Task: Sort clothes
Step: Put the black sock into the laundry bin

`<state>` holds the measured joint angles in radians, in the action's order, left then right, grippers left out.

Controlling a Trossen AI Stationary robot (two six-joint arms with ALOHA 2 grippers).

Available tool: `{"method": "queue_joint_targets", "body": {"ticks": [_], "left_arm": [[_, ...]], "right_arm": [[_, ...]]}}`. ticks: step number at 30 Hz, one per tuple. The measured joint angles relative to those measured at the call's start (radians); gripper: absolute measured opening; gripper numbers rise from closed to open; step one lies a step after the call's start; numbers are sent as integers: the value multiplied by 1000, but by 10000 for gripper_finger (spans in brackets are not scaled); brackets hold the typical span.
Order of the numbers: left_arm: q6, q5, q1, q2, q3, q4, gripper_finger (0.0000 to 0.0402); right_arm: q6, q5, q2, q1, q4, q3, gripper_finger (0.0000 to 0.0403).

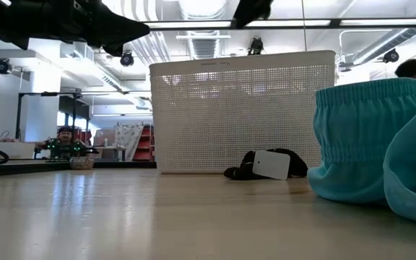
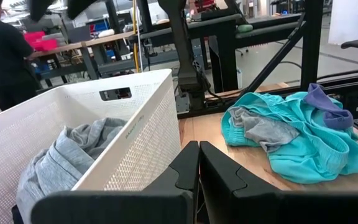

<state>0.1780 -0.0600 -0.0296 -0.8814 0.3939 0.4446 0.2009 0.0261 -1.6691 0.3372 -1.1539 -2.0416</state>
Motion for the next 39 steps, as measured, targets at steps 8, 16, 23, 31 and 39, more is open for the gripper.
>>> {"method": "queue_joint_targets", "body": {"ticks": [8, 16, 23, 31, 39], "left_arm": [[0, 0, 0, 0, 0, 0, 0], [-3, 0, 0, 0, 0, 0, 0], [-4, 0, 0, 0, 0, 0, 0], [-4, 0, 0, 0, 0, 6, 0], [-3, 0, 0, 0, 0, 4, 0]], "right_arm": [[-92, 6, 119, -189, 18, 165, 200], [-246, -2, 265, -392, 234, 518, 214], [-391, -141, 378, -590, 491, 807, 224], [-571, -272, 356, -689, 747, 1069, 211], [-667, -428, 266, -697, 968, 1280, 237]]}}
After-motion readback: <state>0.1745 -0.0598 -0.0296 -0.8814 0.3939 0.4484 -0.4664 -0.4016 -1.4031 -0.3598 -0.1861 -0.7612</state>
